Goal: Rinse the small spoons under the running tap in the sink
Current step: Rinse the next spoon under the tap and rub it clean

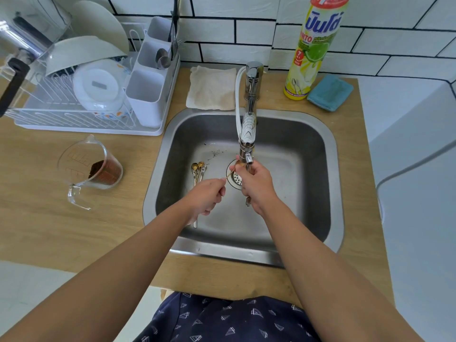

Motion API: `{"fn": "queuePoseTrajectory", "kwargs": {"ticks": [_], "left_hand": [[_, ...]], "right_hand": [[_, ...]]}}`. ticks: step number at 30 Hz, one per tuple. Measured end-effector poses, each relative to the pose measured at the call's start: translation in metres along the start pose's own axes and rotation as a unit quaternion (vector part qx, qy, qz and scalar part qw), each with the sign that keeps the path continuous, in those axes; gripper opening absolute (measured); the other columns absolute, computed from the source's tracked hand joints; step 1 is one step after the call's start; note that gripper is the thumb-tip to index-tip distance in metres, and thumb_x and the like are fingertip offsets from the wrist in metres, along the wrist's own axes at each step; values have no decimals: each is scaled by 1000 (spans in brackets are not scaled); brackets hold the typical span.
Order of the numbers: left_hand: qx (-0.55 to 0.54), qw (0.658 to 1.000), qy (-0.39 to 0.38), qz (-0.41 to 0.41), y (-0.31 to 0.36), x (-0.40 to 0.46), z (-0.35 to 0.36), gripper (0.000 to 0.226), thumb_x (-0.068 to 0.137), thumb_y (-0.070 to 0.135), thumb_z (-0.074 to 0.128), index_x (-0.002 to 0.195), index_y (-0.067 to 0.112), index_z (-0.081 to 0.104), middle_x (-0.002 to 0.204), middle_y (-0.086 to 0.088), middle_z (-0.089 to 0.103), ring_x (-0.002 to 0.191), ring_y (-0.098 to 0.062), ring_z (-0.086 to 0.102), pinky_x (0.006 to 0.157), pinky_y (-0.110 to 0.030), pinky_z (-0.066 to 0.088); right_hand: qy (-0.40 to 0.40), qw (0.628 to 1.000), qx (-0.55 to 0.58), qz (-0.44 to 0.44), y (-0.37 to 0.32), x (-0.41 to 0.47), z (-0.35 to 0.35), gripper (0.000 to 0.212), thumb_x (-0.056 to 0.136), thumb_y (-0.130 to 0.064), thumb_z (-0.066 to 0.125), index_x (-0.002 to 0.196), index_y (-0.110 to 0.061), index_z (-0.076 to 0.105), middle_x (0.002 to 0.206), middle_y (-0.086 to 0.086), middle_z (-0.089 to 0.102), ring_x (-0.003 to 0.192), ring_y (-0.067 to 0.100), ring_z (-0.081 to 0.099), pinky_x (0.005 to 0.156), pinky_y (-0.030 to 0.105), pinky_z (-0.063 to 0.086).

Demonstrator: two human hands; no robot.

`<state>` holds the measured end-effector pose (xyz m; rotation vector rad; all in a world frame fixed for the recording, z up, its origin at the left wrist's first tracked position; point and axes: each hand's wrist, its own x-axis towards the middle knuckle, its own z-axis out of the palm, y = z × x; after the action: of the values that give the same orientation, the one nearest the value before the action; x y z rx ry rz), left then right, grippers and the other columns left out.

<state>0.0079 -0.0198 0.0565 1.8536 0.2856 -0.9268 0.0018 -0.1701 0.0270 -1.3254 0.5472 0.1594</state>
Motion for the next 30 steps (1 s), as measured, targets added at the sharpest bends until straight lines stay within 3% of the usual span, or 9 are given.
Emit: {"fn": "queuePoseTrajectory", "kwargs": {"ticks": [2, 6, 9, 12, 16, 20, 23, 27, 30], "left_hand": [[-44, 999, -31, -7, -1, -1, -2, 38, 104, 42, 40, 76, 19, 50, 53, 5, 32, 45, -13, 17, 43, -24, 15], [-72, 996, -57, -7, -5, 0, -5, 35, 105, 39, 42, 79, 19, 52, 56, 5, 36, 46, -12, 19, 42, -25, 15], [-93, 993, -65, -14, -6, 2, -3, 34, 105, 38, 42, 80, 18, 53, 56, 4, 37, 44, -12, 19, 40, -24, 15], [-179, 978, -99, -38, -7, 1, -6, 36, 105, 36, 43, 75, 20, 51, 53, 5, 34, 39, -10, 18, 36, -20, 14], [-276, 942, -178, -73, -7, -1, -15, 40, 105, 36, 44, 68, 21, 51, 51, 7, 31, 35, -7, 18, 33, -18, 13], [-139, 977, -158, -35, -8, -4, -14, 35, 104, 41, 47, 79, 19, 56, 60, 3, 41, 42, -10, 21, 39, -21, 20], [-135, 981, -139, -21, -9, -3, -11, 36, 104, 43, 48, 79, 19, 57, 60, 3, 44, 41, -10, 20, 38, -22, 20], [-207, 968, -135, -39, -13, -2, -15, 37, 103, 41, 50, 77, 18, 58, 56, 3, 44, 34, -8, 21, 33, -18, 20], [-317, 923, -209, -62, -20, -4, -21, 33, 99, 39, 55, 77, 16, 62, 54, 3, 46, 28, -4, 25, 29, -15, 20]], "right_hand": [[9, 1000, 1, -9, 0, 2, -1, 15, 95, -16, 68, 86, -25, 75, 82, -3, 74, 43, 4, 31, 39, 19, 26], [31, 999, -34, -7, 2, 2, -4, 26, 104, -24, 59, 83, -24, 73, 83, -8, 80, 39, -4, 47, 42, 8, 33], [15, 999, -29, 14, 3, -1, -4, 26, 108, -25, 50, 101, -19, 75, 77, -16, 78, 38, -4, 46, 45, 10, 31], [-26, 1000, 3, 14, 1, -2, -5, 22, 107, -24, 53, 119, -17, 71, 78, -19, 76, 40, 2, 31, 39, 17, 26], [-91, 995, 31, -1, -3, -1, -10, 24, 103, -20, 60, 97, -36, 77, 91, 12, 62, 48, 10, 22, 49, 31, 16], [-37, 999, 19, 3, -4, 6, -11, 10, 100, -16, 65, 93, -19, 71, 83, 2, 76, 43, 5, 35, 39, 18, 28], [-26, 1000, -13, 10, -1, 9, -9, 19, 103, -22, 60, 91, -17, 74, 91, 3, 80, 44, 8, 29, 41, 21, 26], [-95, 995, 14, 20, -1, 5, -11, 26, 106, -23, 56, 96, -31, 79, 116, 28, 69, 48, 10, 22, 48, 28, 20], [-148, 986, 67, 22, 0, 4, -15, 15, 104, -19, 60, 116, -22, 70, 108, 3, 79, 45, 6, 24, 42, 19, 24]]}}
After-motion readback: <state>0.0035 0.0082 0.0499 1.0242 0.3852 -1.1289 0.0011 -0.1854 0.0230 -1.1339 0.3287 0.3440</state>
